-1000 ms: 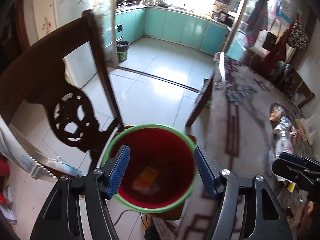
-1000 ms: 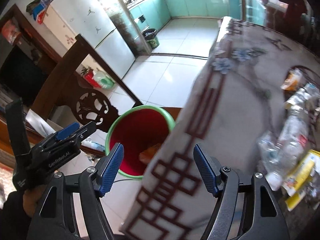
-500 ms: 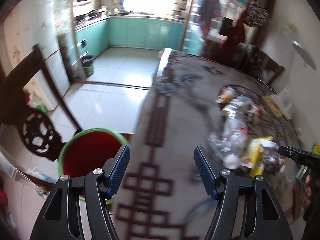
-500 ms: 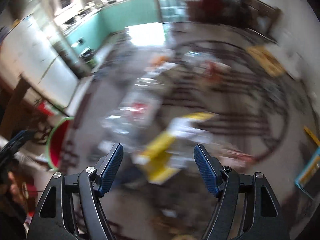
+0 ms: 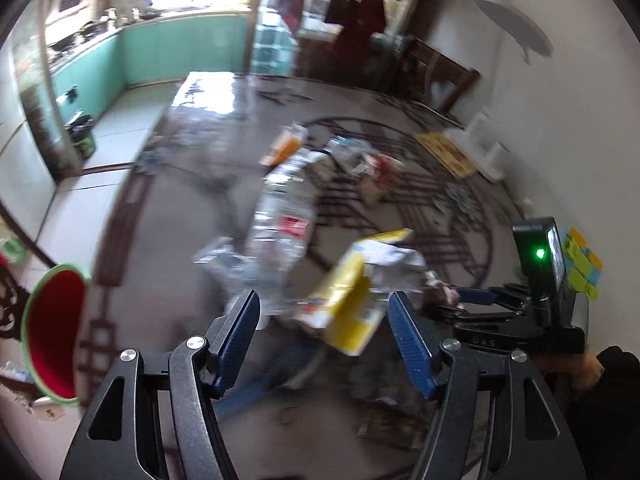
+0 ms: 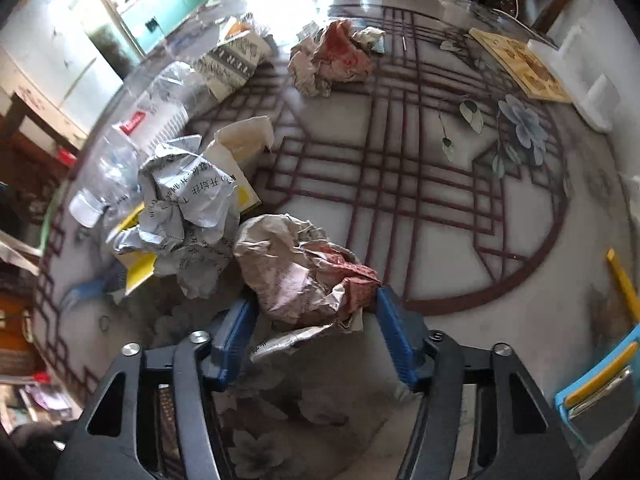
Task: Collect trash
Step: 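Move both tools back to the table toward more trash, then grasp crumpled newspaper with left gripper while right gripper grasps crumpled brown paper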
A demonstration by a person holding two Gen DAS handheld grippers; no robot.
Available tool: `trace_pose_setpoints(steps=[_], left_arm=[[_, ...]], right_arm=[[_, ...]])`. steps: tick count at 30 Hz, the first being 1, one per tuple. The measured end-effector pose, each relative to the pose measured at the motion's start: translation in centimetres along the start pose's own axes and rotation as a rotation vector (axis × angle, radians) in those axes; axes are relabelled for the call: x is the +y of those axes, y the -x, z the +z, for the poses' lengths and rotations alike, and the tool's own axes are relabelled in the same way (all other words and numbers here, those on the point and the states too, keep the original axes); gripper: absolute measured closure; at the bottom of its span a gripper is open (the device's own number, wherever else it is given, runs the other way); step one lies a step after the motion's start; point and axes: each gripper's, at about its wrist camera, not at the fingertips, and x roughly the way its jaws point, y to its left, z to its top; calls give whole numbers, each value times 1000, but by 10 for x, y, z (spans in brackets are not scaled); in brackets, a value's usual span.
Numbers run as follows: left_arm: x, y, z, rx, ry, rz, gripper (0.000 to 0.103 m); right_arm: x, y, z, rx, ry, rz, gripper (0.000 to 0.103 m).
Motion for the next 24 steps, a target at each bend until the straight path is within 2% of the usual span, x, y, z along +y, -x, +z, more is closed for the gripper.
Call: trace_pose_setpoints(steps=[2,6,9,15,16,17,21,24], left_arm=[[-19,-15,4,26,-9,-27,37],[-40,-42,11,57,4,-61,37],[-55,-67,18,94,26,-85,37],[-74,-107,22,135,-19,-29,37],[-73,-111,21,139,-11,-27,40],[-70,-115,20,147,5,-27,55],[-64,-107,20,133,12,-60,61],[-63,-78,25,58,-16,-58,64]], right_arm=[[-7,9,-3,-29,-23,18,57],[-36,41,-12,-109,-137,39,57],[-43,64,-19,-150,-144,22,57],[-50,86,-28,-189,-172,28,55],[-52,86,-29,-191,-175,30,55],[-51,86,-29,-194,-178,31,55],[-50,88,-30,-204,-189,37,55],[-43,97,-27,-230,-197,50,55]])
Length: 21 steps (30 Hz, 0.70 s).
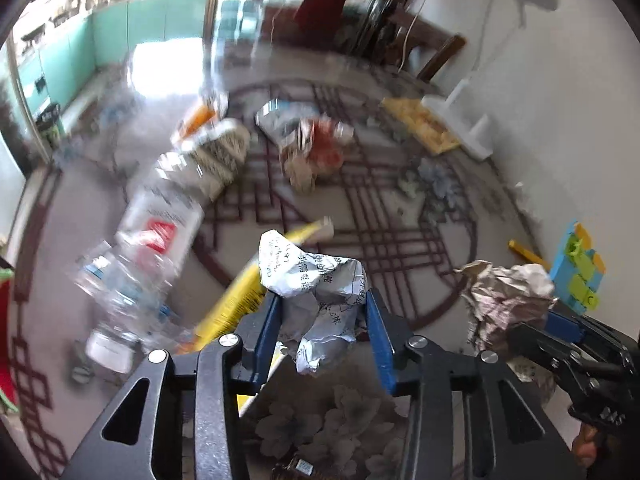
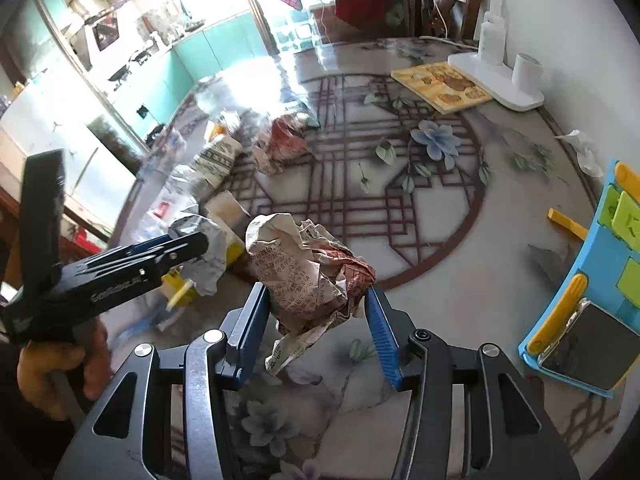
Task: Collect trash
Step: 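Grasp crumpled newspaper with left gripper while right gripper grasps crumpled brown paper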
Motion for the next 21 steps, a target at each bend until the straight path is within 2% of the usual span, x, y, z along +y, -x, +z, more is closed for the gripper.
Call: trace_pose_setpoints(steps=[5,11,21], left_arm=[[3,52,5,-118,-46,81,64],[20,98,2,-211,-37,150,63],[72,155,-16,-302,24,229,63]], right_arm=[[31,13,13,-52,36,16,55],[78,16,22,-98,103,60,54],[131,9,25,-108,177,88,54]])
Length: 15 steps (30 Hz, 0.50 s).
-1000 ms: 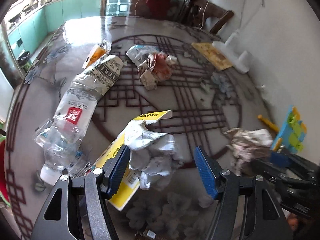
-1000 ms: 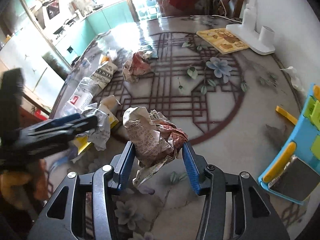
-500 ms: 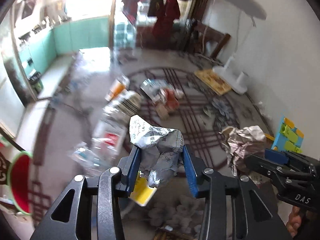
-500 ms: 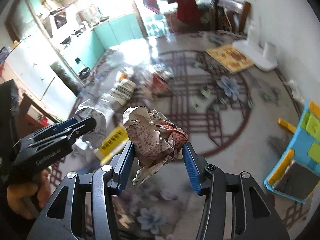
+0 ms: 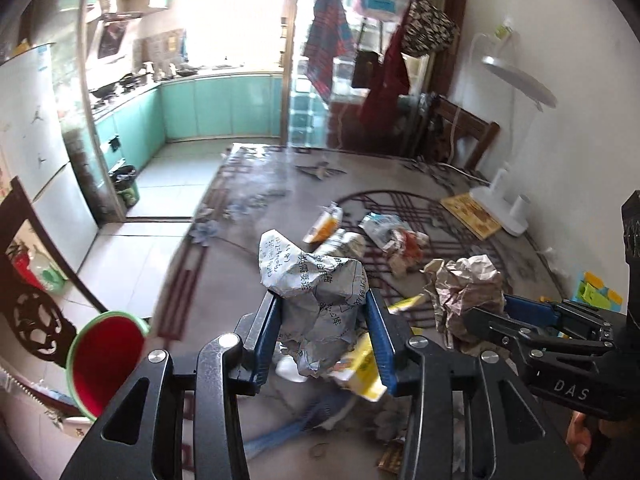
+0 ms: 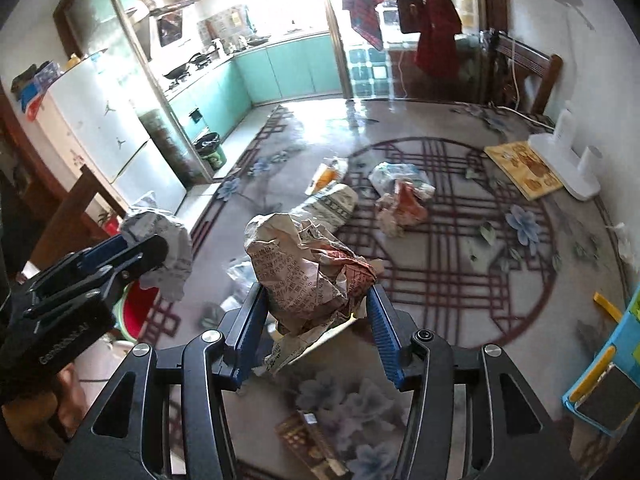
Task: Collect trash
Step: 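Grasp crumpled newspaper with left gripper while right gripper grasps crumpled brown paper, then carry both crumpled papers over the red bucket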
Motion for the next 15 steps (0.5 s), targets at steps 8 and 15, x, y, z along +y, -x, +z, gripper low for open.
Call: trace_pose_setpoints(steps=[8,15], left_arm=[[49,26,5,-69,32,56,63],[89,35,10,-84,57,74,63]], right_arm=[[37,-9,9,0,42,5,53],[71,-25,20,6,74,14,53]])
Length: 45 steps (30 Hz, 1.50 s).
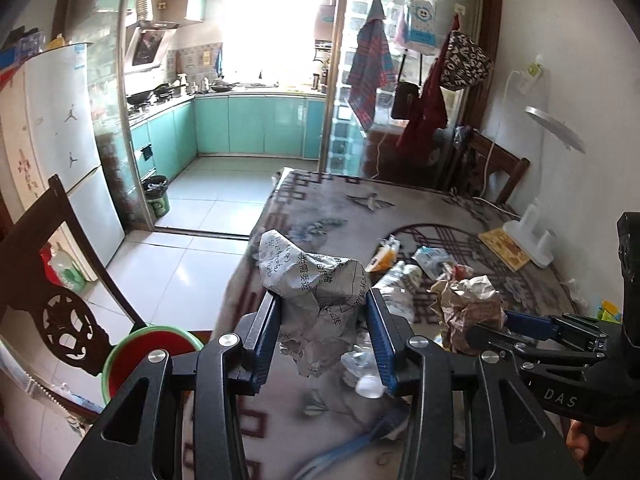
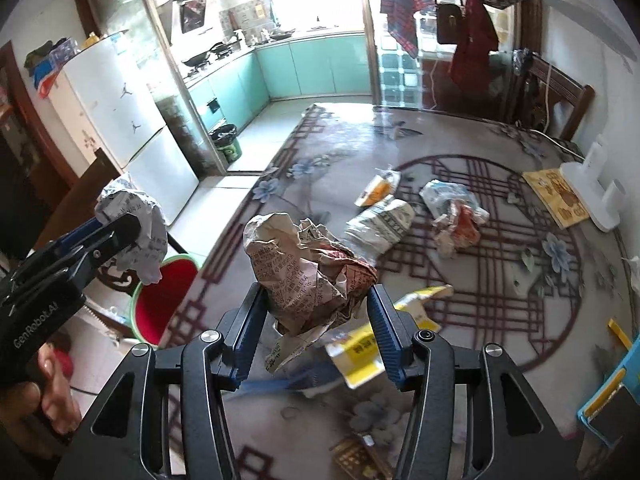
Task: Collect trash
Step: 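Carry both crumpled papers over the red bucket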
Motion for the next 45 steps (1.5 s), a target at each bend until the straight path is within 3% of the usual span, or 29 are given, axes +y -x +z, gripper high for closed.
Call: trace_pose_setpoints(steps=[18,33,45], left_arm=[[89,-11,11,21,58,40,63],[181,-21,-1,55,143,137,63],[256,-34,-25,126,214,229,63]], right_arm=[[73,-39,23,18,48,16,53],[142,-84,37,65,122,79,53],[191,-127,39,132,158,143,53]])
